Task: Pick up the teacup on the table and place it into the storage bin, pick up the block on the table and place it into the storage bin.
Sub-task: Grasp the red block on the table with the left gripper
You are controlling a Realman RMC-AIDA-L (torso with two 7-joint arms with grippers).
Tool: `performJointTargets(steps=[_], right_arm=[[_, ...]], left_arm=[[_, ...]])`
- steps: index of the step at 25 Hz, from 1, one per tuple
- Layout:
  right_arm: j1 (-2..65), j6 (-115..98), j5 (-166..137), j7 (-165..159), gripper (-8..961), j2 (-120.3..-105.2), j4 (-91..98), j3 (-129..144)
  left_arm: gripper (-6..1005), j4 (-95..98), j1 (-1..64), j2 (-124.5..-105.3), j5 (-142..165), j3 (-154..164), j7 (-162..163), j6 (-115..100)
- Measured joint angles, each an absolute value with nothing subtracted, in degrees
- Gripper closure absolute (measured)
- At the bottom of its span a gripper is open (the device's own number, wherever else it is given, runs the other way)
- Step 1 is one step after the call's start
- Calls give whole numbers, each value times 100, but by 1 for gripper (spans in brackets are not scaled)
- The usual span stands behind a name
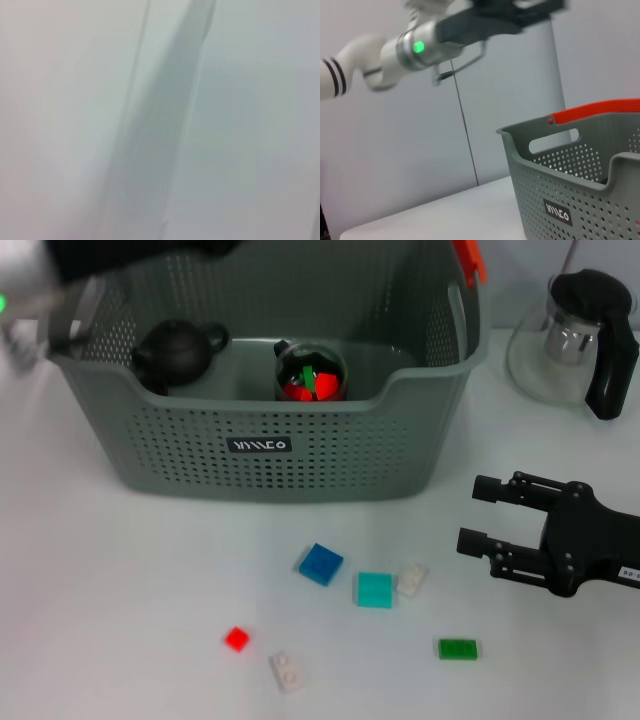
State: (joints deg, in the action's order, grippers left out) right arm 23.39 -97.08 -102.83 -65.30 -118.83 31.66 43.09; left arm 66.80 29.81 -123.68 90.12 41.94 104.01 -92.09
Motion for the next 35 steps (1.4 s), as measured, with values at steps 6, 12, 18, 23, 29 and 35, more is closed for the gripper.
performJointTargets(steps=[6, 12, 18, 23, 29, 35], right_arm=[[2338, -9712, -10277, -6535, 219, -11873, 3157, 4298], [2338, -9696, -10258, -6580, 218, -11871, 3155, 4298], [2308, -9686, -10263, -6592, 219, -11867, 3155, 4297], [2271, -9688, -10249, -6592, 219, -11865, 3155, 4265], [2268, -9692, -10274, -6592, 219, -11865, 3155, 4236], [2259, -9692, -10275, -6592, 219, -11852, 3129, 4236]], left_arm=[[381, 5092, 2751, -12227, 9776, 3072, 8503, -10822], [401, 5113, 2180, -12447, 11598, 3094, 6925, -10983], [421, 4611, 2125, -12455, 12954, 3020, 5828, -10592], [438, 3909, 2130, -12441, 13260, 3015, 5097, -9818], [458, 3638, 2126, -12442, 13212, 3011, 4821, -9397], [492, 3596, 2102, -12451, 13251, 3007, 4804, -9066]])
